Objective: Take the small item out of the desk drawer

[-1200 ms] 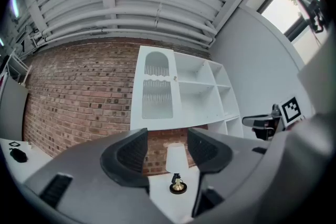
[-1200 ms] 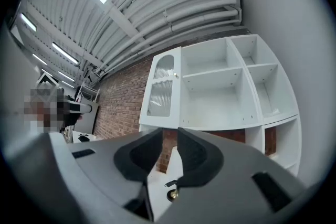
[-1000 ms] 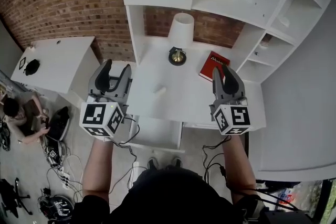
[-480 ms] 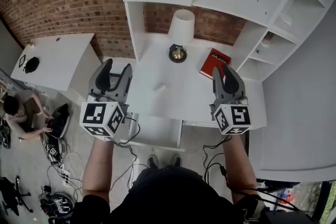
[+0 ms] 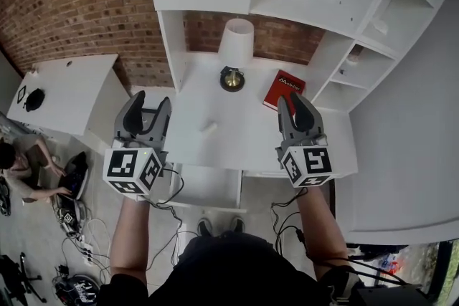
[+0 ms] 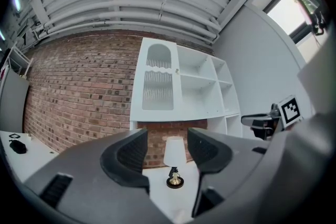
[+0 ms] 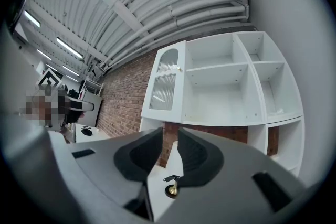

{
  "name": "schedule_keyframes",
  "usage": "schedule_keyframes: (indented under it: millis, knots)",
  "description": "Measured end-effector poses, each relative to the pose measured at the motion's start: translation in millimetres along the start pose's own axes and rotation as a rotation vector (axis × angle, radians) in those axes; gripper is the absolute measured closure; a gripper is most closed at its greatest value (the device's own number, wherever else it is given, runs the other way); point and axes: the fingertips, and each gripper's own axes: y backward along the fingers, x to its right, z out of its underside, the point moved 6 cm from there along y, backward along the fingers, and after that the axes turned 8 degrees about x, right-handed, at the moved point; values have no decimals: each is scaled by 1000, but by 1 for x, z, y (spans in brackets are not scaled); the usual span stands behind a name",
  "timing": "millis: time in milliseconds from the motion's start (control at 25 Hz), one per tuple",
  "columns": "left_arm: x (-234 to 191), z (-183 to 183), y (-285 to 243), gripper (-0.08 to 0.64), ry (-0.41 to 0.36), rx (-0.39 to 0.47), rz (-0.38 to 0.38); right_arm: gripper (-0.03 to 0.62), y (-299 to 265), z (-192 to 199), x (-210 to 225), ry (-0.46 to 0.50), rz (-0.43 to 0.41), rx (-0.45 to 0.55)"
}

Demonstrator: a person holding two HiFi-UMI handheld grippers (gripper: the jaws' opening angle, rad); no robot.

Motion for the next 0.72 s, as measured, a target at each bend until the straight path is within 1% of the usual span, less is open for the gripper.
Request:
schedule_keyframes:
  millis: [280,720]
  knots:
    - [-2,4,-8,325,4,-6,15,525,-4,-1,-1,25,-1,9]
    - [-12,14,-25,325,32,-23,56,525,-14,1,-2,32,20,-23]
